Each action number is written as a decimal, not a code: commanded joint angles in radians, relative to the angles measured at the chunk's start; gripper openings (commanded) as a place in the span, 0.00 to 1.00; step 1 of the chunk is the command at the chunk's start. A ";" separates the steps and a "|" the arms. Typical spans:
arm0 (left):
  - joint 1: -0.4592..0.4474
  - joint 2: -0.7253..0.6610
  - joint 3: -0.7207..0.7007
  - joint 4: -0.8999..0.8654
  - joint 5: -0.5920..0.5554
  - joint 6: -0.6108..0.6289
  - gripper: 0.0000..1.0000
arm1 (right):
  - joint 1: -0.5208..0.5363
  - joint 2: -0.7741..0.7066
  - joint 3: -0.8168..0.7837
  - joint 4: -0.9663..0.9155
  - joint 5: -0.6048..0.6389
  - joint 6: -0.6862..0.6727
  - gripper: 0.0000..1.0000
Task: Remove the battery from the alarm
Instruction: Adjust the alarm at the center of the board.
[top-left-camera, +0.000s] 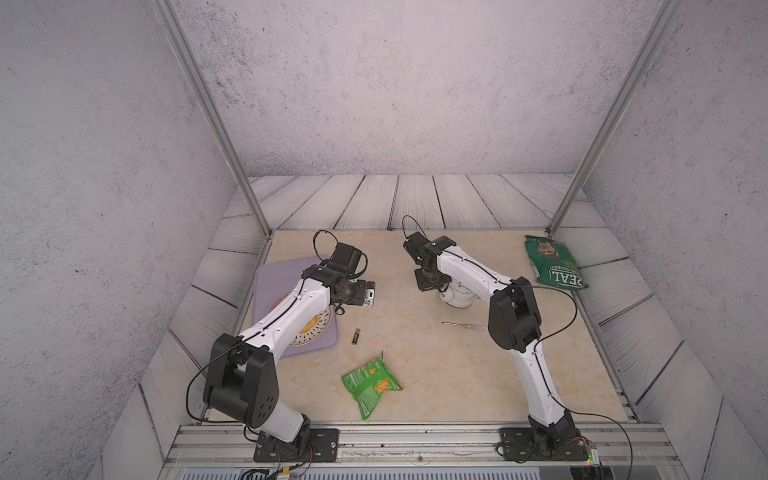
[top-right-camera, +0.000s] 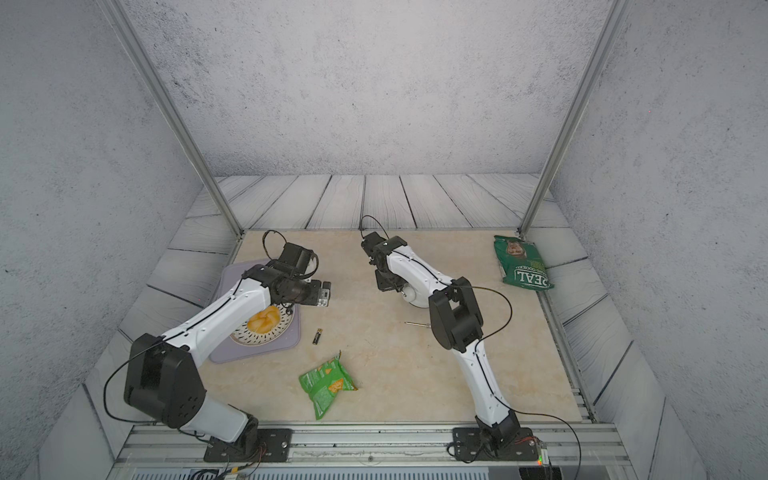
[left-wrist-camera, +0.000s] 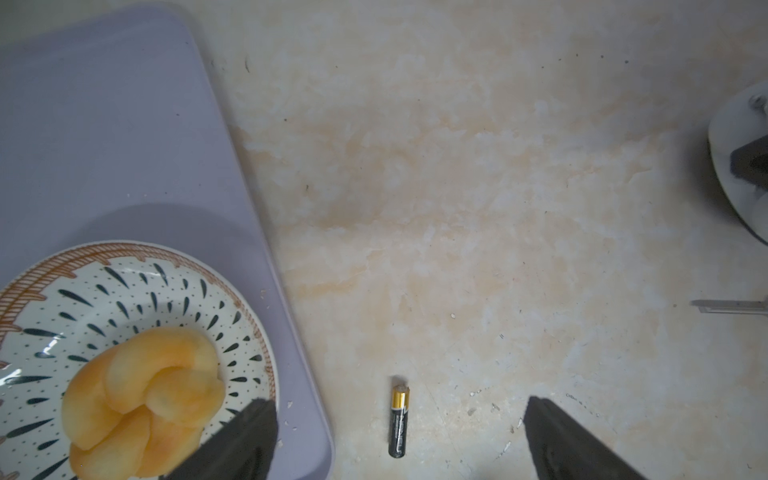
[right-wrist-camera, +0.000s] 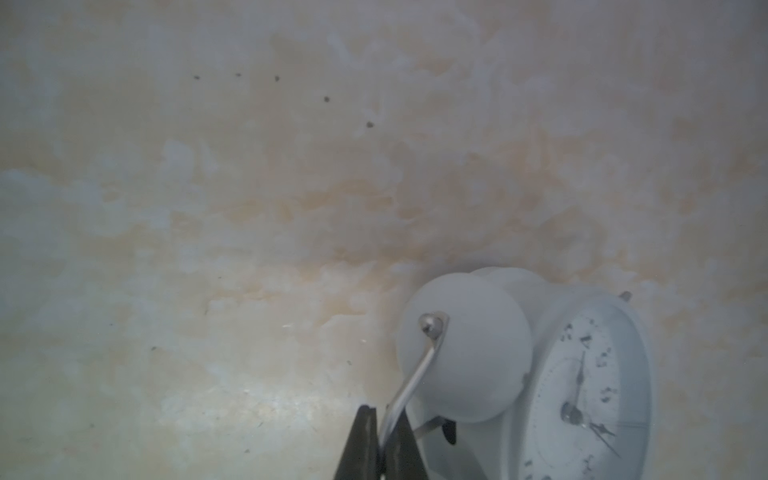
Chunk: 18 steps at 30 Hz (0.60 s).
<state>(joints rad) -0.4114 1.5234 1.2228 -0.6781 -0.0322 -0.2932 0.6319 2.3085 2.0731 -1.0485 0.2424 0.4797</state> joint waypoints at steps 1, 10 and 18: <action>0.006 -0.016 -0.015 0.004 -0.059 -0.013 0.99 | 0.005 0.016 -0.014 0.109 -0.192 0.086 0.06; 0.006 -0.057 -0.043 0.024 -0.133 -0.048 0.99 | 0.001 -0.081 -0.084 0.104 -0.219 0.055 0.46; 0.088 -0.189 -0.191 0.230 -0.320 -0.084 0.99 | -0.118 -0.614 -0.604 0.404 -0.036 -0.136 0.85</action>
<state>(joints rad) -0.3717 1.3754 1.0908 -0.5518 -0.2371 -0.3573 0.5816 1.9110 1.5967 -0.7853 0.0895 0.4419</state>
